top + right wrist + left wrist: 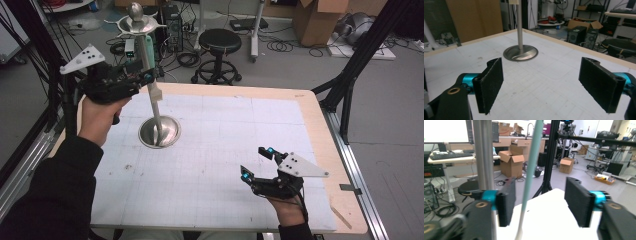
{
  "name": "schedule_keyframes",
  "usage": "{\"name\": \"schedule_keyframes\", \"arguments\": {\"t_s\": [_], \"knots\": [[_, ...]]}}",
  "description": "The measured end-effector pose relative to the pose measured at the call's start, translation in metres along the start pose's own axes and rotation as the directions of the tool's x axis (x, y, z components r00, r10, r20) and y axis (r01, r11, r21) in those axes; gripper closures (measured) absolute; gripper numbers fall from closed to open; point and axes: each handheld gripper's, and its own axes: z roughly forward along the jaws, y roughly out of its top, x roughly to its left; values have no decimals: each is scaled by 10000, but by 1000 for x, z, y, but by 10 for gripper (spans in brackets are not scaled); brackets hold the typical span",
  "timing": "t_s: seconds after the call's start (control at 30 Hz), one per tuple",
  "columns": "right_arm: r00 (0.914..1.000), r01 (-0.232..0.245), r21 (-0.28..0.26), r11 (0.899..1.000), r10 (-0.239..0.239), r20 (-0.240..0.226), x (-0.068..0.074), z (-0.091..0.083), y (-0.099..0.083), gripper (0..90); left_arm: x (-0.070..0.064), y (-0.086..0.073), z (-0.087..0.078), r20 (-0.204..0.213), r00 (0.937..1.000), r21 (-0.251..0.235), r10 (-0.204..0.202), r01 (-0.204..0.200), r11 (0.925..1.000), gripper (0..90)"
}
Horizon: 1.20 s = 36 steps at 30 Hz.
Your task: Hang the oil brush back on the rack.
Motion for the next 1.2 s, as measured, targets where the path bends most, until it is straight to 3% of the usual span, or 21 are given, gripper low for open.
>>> {"name": "schedule_keyframes", "arguments": {"t_s": [0.07, 0.23, 0.4, 0.57, 0.67, 0.8, 1.13, 1.2], "knots": [[9999, -33, 26, 10000, 33, 131, -4, -2, -1, 185, -1, -6, -9, 161, 9999, -146, -59, 61, 9999, 380], [9986, -199, 214, 9996, 189, 488, -11, -5, -7, 182, -9, -26, -32, 1003, 9949, -405, -141, 183, 9990, 299], [9970, -312, 414, 9987, 281, 724, -16, -10, -13, 179, -20, -52, -48, 1480, 9890, -336, 2, 48, 9994, 185], [9959, -295, 432, 9986, 256, 871, -21, -19, -21, 176, -26, -82, -60, 1600, 9870, -181, 131, -104, 9998, 155], [9954, -189, 684, 9975, 123, 952, -23, -23, -30, 176, -27, -101, -66, 1658, 9861, -214, -73, 109, 9997, 157], [9946, -195, 728, 9972, 119, 1027, -24, -27, -35, 176, -26, -123, -71, 1428, 9897, 51, 48, -56, 10000, 159], [9928, -224, 552, 9982, 158, 1186, -22, -29, -40, 176, -24, -161, -79, 1293, 9912, -118, -272, 290, 9995, 163], [9921, -236, 535, 9983, 168, 1245, -22, -30, -40, 176, -23, -164, -79, 1278, 9915, 39, -252, 249, 9997, 164]]}}
